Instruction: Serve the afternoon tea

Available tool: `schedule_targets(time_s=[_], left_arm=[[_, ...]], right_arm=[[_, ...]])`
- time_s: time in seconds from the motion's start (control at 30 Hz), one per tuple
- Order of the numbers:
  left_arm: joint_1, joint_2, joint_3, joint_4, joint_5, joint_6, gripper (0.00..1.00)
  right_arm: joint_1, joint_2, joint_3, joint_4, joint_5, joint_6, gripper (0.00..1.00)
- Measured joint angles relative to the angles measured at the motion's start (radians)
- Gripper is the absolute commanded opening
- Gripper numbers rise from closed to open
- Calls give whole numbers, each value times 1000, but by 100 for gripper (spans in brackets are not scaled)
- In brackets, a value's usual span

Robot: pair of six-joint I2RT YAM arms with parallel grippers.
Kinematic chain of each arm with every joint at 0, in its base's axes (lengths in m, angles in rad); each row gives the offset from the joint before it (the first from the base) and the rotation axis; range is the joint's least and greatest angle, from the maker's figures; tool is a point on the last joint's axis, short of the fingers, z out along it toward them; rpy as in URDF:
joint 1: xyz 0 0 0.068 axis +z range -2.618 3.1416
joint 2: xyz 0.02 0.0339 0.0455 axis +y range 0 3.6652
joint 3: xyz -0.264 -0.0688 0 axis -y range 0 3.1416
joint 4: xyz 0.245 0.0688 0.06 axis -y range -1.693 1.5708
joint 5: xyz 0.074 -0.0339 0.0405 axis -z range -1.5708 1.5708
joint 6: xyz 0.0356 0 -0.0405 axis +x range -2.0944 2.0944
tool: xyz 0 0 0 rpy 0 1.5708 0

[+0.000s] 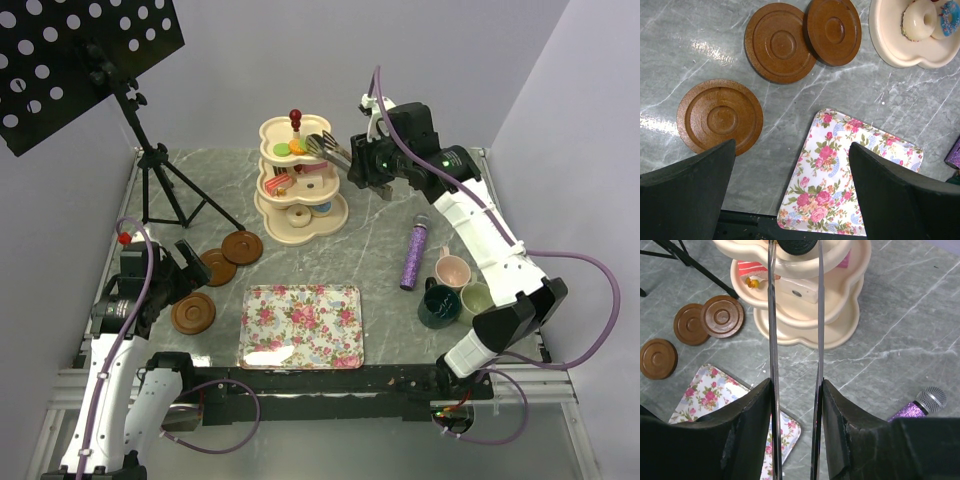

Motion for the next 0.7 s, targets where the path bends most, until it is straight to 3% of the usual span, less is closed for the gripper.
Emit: schedule_targets(time_s=[0.23, 0.7], left_arm=[[0, 0, 0, -1, 0, 0, 100], [0, 2, 0, -2, 0, 0, 100]], right_arm=[[0, 10, 2, 0, 0, 0, 56], [0, 13, 25, -1, 0, 1, 59]])
